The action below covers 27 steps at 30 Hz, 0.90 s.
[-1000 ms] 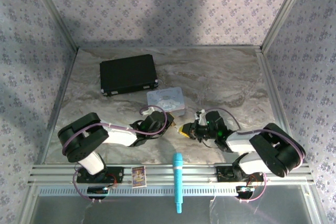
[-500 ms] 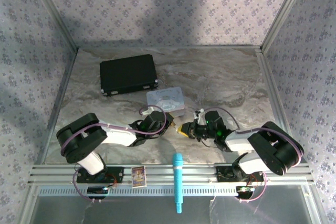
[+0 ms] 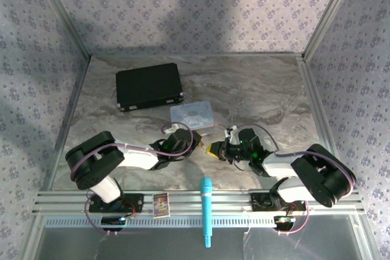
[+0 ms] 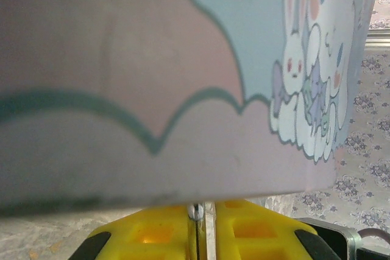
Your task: Unlock a padlock with a key
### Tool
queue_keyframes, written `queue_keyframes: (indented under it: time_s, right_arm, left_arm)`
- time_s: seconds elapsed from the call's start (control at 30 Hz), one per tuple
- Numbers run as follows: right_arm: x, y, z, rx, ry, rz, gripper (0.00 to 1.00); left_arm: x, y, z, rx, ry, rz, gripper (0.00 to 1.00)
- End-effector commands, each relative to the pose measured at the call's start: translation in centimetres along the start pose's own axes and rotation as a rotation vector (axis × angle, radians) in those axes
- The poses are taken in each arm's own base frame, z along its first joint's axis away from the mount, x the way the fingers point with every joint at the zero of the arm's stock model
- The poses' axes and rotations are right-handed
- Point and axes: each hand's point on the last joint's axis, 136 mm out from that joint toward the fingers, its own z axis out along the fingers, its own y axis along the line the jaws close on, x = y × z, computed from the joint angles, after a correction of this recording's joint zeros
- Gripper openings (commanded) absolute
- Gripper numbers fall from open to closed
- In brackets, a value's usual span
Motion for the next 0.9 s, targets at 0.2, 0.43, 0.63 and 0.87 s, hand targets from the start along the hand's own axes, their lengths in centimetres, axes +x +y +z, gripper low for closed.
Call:
queue_keyframes:
  time_s: [0.2,0.43,0.63,0.87]
  right_arm:
    - [-1.2,0.8,0.0,-0.017,-0.037,-0.007,0.00]
    - [-1.6,1.5,0.4,-0.046,-0.039,0.003,0.00]
    - [-2.1,3.0,0.9,-0.116,-0.051,0.041,0.00]
    - [-2.2,3.9,1.1,-0.144,-0.045,0.074,0.00]
  left_arm:
    - [1.1,-0.4,-0.4,0.026,0.065,-0.098,0.00]
    - [1.5,-1.2,-0.5,0.046,0.077,-0.090,0.00]
    - [1.8,-1.2,-0.4,0.052,0.080,-0.092,0.00]
    - [1.7,-1.4,-0.4,0.040,0.070,-0.069,0.00]
